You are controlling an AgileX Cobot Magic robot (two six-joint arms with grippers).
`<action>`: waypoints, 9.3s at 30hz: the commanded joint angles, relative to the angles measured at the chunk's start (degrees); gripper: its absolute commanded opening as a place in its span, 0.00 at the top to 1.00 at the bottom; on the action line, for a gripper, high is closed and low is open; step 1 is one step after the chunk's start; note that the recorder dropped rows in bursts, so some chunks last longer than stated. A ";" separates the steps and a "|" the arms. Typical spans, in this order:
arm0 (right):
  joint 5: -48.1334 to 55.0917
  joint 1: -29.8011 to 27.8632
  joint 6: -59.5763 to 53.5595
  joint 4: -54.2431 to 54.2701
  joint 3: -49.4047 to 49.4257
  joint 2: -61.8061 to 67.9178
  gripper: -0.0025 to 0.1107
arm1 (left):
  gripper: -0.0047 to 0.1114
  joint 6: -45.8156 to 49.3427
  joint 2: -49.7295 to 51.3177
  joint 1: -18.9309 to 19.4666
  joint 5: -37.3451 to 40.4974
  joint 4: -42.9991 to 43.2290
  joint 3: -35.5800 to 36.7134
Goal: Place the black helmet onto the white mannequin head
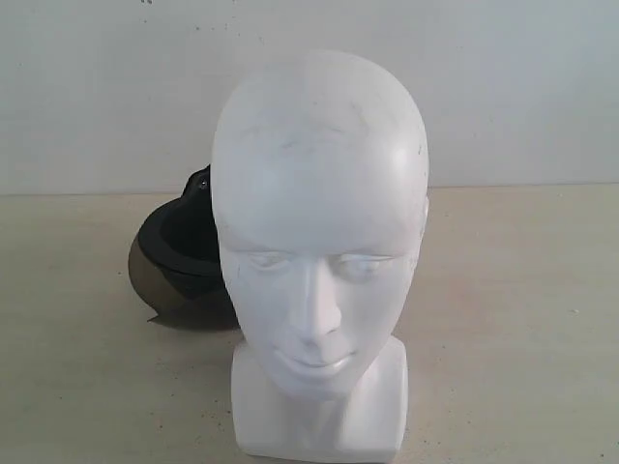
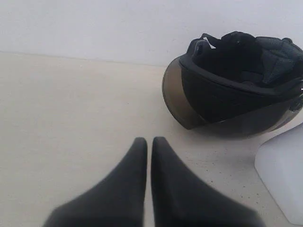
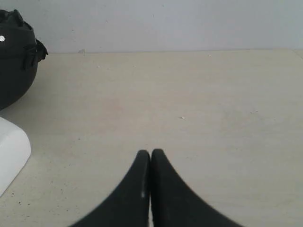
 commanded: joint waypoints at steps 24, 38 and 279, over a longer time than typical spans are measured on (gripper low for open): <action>-0.21 -0.45 -0.24 -0.49 -0.03 -0.31 0.98 | 0.92 -1.14 -0.16 -0.23 0.46 -16.36 -29.72; -0.21 -0.45 -0.24 -0.49 -0.03 -0.31 0.98 | 0.92 8.07 28.21 -0.23 25.21 -17.80 -46.99; -0.21 -0.45 -0.24 -0.49 -0.03 -0.31 0.98 | 0.92 68.80 79.59 -24.97 2.68 -40.30 -29.82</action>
